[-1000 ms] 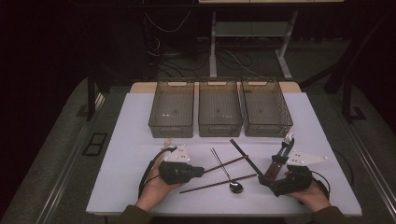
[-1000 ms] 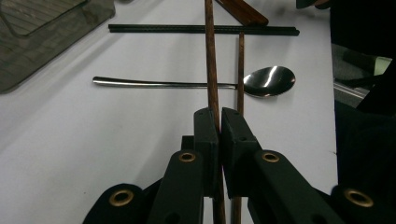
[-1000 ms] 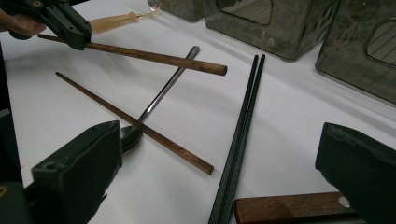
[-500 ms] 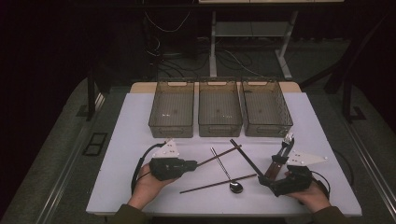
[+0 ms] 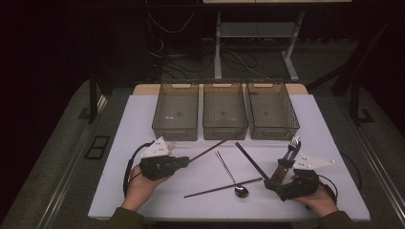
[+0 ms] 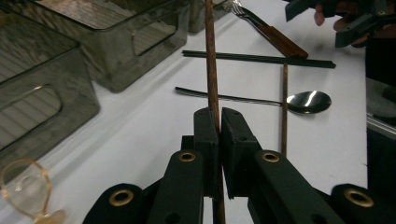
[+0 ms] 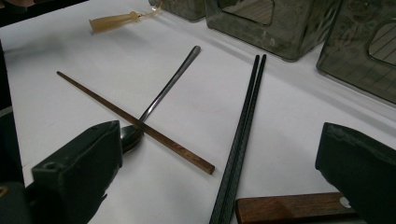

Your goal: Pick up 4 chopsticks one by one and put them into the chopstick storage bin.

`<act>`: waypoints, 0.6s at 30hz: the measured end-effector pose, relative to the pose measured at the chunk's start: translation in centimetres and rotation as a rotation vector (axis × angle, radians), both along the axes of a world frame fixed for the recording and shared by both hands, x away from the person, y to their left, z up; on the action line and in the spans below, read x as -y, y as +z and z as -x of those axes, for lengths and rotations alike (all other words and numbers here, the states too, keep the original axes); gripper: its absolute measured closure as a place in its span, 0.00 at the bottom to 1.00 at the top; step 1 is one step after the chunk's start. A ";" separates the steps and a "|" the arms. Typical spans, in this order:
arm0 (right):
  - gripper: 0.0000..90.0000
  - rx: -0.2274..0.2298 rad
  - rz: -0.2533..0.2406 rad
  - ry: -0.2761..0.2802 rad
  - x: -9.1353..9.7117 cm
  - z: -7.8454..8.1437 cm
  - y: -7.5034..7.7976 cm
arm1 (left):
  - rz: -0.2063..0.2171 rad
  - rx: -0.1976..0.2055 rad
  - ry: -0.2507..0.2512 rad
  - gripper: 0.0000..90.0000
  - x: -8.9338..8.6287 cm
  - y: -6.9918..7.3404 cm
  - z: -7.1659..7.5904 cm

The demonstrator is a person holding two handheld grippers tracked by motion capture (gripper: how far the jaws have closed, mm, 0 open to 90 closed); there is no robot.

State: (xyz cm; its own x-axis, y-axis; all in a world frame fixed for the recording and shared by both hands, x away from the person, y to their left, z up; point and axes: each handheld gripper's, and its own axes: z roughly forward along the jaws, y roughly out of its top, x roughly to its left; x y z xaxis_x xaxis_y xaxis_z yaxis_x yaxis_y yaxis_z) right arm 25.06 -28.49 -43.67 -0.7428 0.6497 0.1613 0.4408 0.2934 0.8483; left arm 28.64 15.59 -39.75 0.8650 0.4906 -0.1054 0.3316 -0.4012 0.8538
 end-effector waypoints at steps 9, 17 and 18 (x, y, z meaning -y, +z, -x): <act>0.01 0.001 0.000 0.002 0.0 0.0 0.0 | 0.007 0.008 0.039 0.94 -1.0 0.1 -0.3; 0.01 -0.001 0.001 0.000 0.0 0.0 0.0 | 0.002 0.024 0.075 0.94 -1.9 0.5 -0.9; 0.01 0.000 0.001 0.000 0.0 0.0 0.0 | 0.006 0.027 0.081 0.94 -1.9 0.5 -1.0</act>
State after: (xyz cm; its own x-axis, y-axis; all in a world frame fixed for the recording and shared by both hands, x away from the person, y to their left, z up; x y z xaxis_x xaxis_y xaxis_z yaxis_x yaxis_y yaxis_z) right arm 25.09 -28.49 -43.68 -0.7427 0.6501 0.1606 0.4409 0.2943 0.8479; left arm 29.68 17.54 -39.26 0.8253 0.5583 -0.0850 0.3391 -0.3694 0.8652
